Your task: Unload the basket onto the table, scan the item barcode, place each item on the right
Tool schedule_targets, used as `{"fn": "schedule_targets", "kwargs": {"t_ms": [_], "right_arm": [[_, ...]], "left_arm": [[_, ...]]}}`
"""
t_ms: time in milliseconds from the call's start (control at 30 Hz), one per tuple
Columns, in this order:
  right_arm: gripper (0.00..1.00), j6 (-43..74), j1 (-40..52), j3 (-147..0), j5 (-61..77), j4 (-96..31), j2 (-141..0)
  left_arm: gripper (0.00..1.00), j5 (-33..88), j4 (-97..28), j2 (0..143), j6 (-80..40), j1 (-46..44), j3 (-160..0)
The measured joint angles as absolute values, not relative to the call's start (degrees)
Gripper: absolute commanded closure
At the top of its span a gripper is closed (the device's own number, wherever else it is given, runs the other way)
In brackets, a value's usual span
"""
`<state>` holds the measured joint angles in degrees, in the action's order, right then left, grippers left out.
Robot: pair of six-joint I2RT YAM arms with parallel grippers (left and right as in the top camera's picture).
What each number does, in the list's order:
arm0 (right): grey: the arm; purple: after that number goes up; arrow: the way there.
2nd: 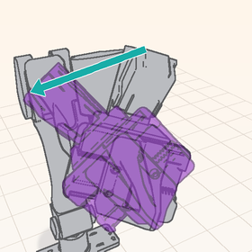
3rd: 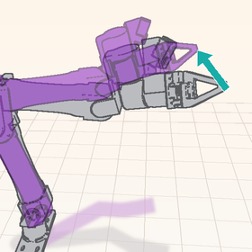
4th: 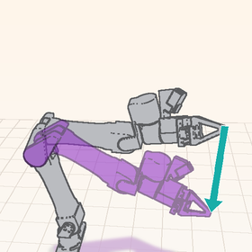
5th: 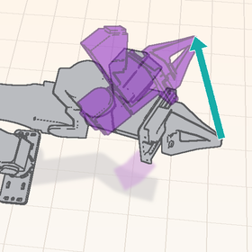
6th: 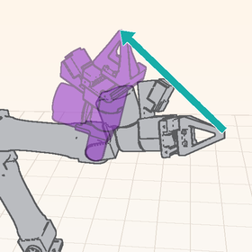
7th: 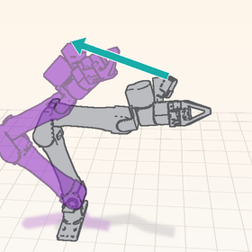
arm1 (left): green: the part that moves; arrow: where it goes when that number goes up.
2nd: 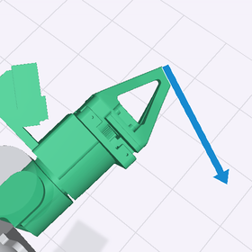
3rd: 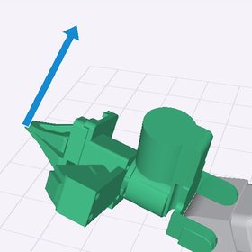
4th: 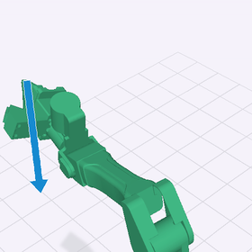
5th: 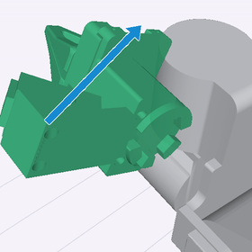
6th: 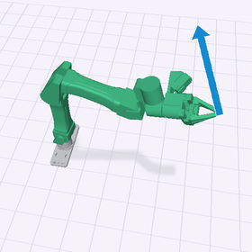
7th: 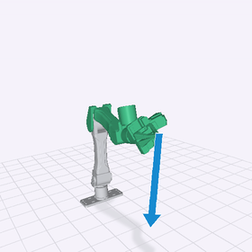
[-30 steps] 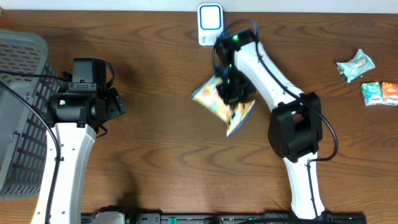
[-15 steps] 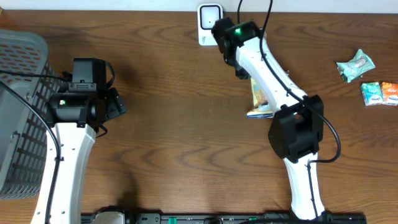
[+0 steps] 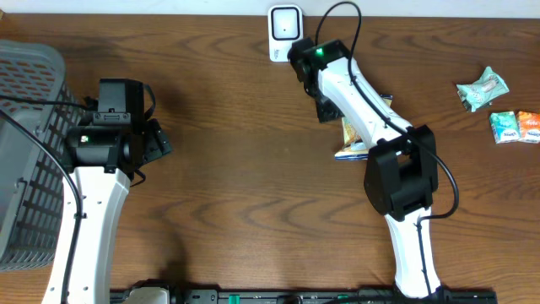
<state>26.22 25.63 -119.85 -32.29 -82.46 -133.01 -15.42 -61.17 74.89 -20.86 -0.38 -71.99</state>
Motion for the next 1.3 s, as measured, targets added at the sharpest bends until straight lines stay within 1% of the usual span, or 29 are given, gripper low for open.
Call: {"fn": "schedule_targets", "kwargs": {"t_ms": [167,300,467,567,600,700,867,1000,1067,1167,1200,1233,1267,1300], "right_arm": [[0.01,25.8,24.5,-122.1,-29.2,-83.4,-133.0],[0.01,24.7,19.6,-122.1,-23.0,-83.2,-133.0],[0.01,16.5,6.5,-122.1,-7.9,-82.8,-133.0],[0.01,11.7,0.2,-122.1,0.3,-83.1,-133.0],[0.01,8.6,-4.6,-122.1,5.9,-83.1,-133.0],[0.01,6.1,-8.0,-120.6,12.4,-81.6,-132.8],[0.01,3.2,-11.2,-113.1,21.9,-74.7,-132.7],[0.02,2.2,-11.6,-105.1,28.2,-67.6,-132.6],[0.02,2.0,-11.6,-101.3,33.6,-65.4,-131.5],[0.06,1.9,-11.3,-96.0,40.8,-60.0,-129.8],[0.12,1.7,-11.1,-94.4,43.6,-59.0,-129.6],[0.16,1.9,-10.8,-92.8,45.8,-57.8,-129.4],[0.17,1.8,-10.6,-91.9,47.1,-57.1,-129.3],[0.16,2.0,-10.2,-91.0,48.4,-56.6,-129.2]], "left_arm": [[0.02,-15.4,-61.2,74.9,-20.9,-0.4,-72.0],[0.02,-15.4,-61.2,74.9,-20.9,-0.4,-72.0],[0.02,-15.4,-61.2,74.9,-20.9,-0.4,-72.0],[0.02,-15.4,-61.2,74.9,-20.9,-0.4,-72.0],[0.02,-15.4,-61.2,74.9,-20.9,-0.4,-72.0],[0.02,-15.4,-61.2,74.9,-20.9,-0.4,-72.0],[0.02,-15.4,-61.2,74.9,-20.9,-0.4,-72.0],[0.02,-15.4,-61.2,74.9,-20.9,-0.4,-72.0],[0.02,-15.4,-61.2,74.9,-20.9,-0.4,-72.0],[0.02,-15.4,-61.2,74.9,-20.9,-0.4,-72.0],[0.02,-15.4,-61.2,74.9,-20.9,-0.4,-72.0],[0.02,-15.4,-61.2,74.9,-20.9,-0.4,-72.0],[0.02,-15.4,-61.2,74.9,-20.9,-0.4,-72.0],[0.02,-15.4,-61.2,74.9,-20.9,-0.4,-72.0]]}}
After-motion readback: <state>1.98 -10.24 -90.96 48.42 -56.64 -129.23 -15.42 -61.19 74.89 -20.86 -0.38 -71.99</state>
